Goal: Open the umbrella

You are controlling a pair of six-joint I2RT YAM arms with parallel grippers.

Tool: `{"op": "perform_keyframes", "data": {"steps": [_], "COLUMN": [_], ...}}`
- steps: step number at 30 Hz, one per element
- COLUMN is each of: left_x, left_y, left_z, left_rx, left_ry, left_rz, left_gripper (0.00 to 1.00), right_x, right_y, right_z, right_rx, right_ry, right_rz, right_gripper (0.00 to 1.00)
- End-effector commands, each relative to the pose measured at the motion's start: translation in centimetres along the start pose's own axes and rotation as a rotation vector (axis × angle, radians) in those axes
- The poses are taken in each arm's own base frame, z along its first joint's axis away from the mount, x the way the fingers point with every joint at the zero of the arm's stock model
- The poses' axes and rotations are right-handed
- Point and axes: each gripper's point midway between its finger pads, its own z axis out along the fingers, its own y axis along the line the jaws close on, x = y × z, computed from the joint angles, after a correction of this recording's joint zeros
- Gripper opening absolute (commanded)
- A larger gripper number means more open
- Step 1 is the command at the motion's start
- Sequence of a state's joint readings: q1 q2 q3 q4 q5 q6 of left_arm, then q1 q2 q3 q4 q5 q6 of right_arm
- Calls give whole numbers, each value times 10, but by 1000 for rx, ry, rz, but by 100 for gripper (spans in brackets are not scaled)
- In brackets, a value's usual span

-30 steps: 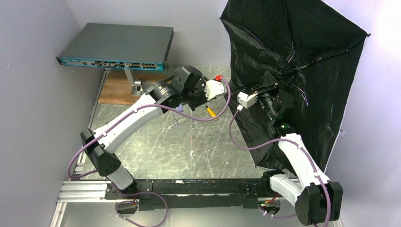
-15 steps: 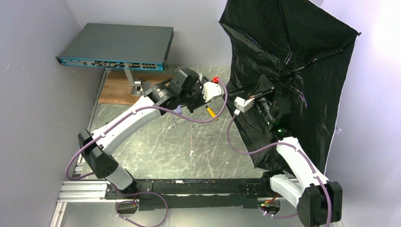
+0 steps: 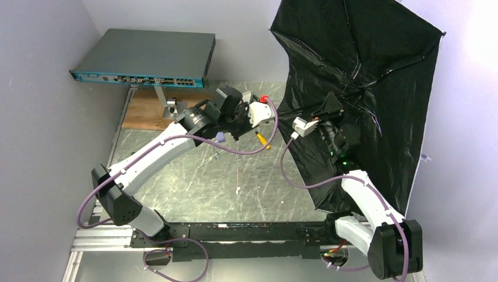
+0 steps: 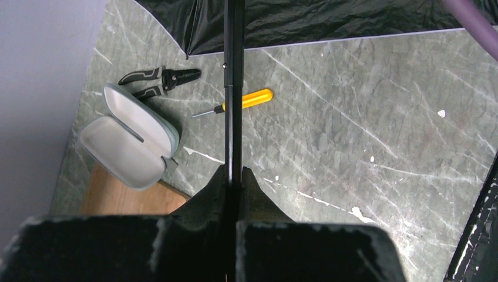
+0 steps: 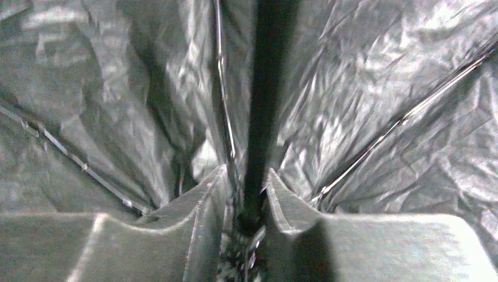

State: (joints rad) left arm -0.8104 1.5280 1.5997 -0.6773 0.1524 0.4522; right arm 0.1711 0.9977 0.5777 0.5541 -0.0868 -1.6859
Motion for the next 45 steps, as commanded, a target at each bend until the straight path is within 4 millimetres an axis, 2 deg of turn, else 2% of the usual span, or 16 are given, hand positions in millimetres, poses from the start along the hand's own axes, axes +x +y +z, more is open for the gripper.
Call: {"op": "perform_keyframes", "data": {"steps": [1, 4, 8, 12, 14, 16, 18, 21, 22, 23, 24, 27, 29, 34, 38, 45], "left_x": [-31, -26, -22, -22, -22, -19, -14, 5, 15, 25, 36, 63, 79, 97, 91, 75], "left_y": [23, 24, 27, 25, 23, 21, 20, 9, 4, 0, -2, -1, 5, 23, 30, 39], "left_z": [-33, -36, -39, -39, -41, -42, -50, -56, -57, -57, -57, -57, -58, -60, -54, -37], "left_rx": [-91, -96, -103, -94, -89, -81, -70, -12, 22, 45, 57, 65, 37, -42, -67, -129], "left_ry": [-137, -133, -135, -139, -141, -133, -134, -71, -27, 20, 75, 215, 295, 413, 412, 472], "left_rz": [-7, -20, -23, -29, -30, -26, -32, 1, 23, 39, 42, 53, 67, 109, 110, 180], "left_gripper": [0, 0, 0, 0, 0, 0, 0, 0, 0, 3, 12, 48, 58, 58, 58, 48], "right_x": [32, 35, 30, 11, 3, 9, 24, 46, 49, 48, 47, 40, 37, 33, 23, 7], "right_y": [-6, -13, -12, -4, 4, 9, 10, 1, -3, -6, -9, -14, -16, -24, -25, -24], "right_z": [-2, -1, -1, -8, -10, -7, -1, 5, 5, 6, 6, 6, 6, 7, 4, -1], "right_rx": [3, 11, -11, -31, -66, -92, -93, -70, -61, -55, -49, -39, -31, -23, -17, -29], "right_ry": [127, 130, 98, 2, -33, -2, 69, 132, 134, 125, 115, 77, 62, 37, -9, -76], "right_rz": [23, 19, 12, -9, -10, -12, -15, -19, -23, -25, -28, -46, -59, -62, -80, -107], "right_gripper": [37, 39, 32, 31, 21, 12, 10, 8, 1, 0, 0, 0, 0, 0, 0, 0]}}
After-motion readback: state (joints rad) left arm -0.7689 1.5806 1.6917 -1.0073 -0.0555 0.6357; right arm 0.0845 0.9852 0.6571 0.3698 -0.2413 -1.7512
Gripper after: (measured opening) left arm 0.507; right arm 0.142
